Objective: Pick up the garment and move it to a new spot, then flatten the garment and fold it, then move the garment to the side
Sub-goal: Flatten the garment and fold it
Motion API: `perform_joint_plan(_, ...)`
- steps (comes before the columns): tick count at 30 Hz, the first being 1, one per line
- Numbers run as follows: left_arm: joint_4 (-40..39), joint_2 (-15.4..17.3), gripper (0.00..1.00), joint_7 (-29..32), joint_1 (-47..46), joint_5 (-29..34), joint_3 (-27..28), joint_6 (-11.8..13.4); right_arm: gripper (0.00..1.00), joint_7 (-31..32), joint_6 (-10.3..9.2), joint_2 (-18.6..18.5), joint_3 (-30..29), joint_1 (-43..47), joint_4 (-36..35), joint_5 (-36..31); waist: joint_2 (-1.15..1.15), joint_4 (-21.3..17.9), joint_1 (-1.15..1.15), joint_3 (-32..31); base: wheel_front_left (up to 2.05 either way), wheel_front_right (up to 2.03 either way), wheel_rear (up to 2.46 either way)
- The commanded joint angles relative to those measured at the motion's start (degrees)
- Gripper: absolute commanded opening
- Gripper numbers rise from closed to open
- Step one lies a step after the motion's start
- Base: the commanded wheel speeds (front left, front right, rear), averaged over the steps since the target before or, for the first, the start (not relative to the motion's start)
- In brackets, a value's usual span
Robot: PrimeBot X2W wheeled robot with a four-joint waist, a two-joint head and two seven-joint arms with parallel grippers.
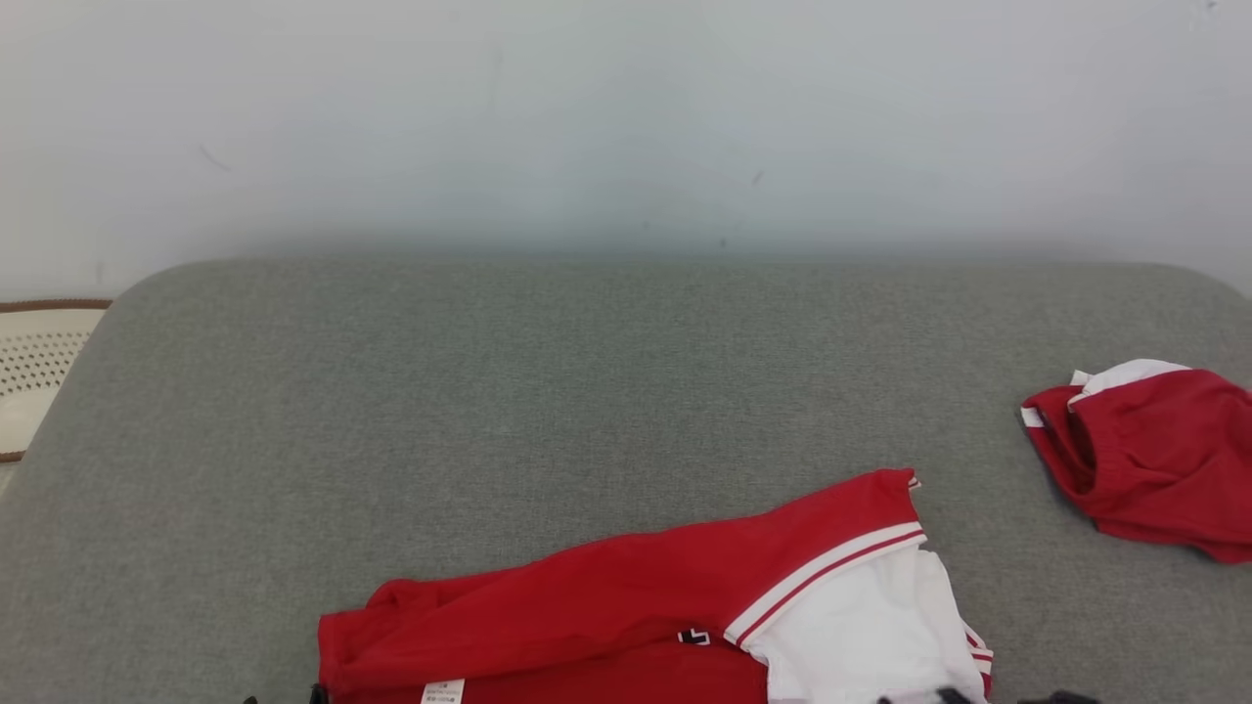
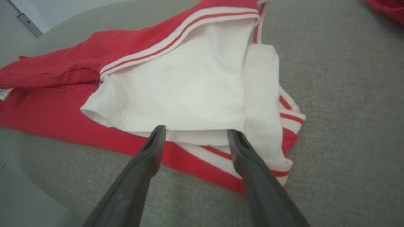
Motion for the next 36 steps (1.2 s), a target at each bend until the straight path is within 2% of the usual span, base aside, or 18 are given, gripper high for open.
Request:
perform_joint_plan(1,-0.17,0.01,1.00,-0.03,1.15,-0.15,0.08,0.17,1.00,-0.38,-0.07,0.14,-0.93,0.25,-0.48,-0.82,0.00,-0.69,0.00,-0.22,0.00,0.00,0.00)
perform_joint_plan(6,-0.60,0.01,1.00,-0.03,0.71,0.23,-0.43,0.55,1.00,-0.47,-0.07,2.40,-8.08,-0.95,-1.24,-4.09,0.00,-1.34,0.00,-0.39,0.00,0.00,0.00)
perform_joint_plan(14,-0.73,0.00,1.00,-0.03,-0.04,0.84,-1.09,-0.03,1.00,-0.45,-0.07,6.18,-16.30,-4.53,3.66,-8.25,0.00,0.16,0.00,0.30,0.00,0.00,0.00)
perform_joint_plan(23,-0.30,0.01,1.00,-0.03,-0.91,0.20,-1.32,-0.15,1.00,-0.47,-0.07,8.89,-18.23,-10.44,9.52,-10.72,0.00,2.18,0.00,2.36,0.00,0.00,0.00)
perform_joint_plan(36,-1.27,0.01,1.00,-0.03,-2.70,-0.29,-2.17,0.16,1.00,-0.48,-0.07,9.82,-21.21,-12.84,13.08,-11.21,0.00,3.40,0.00,6.28,0.00,0.00,0.00)
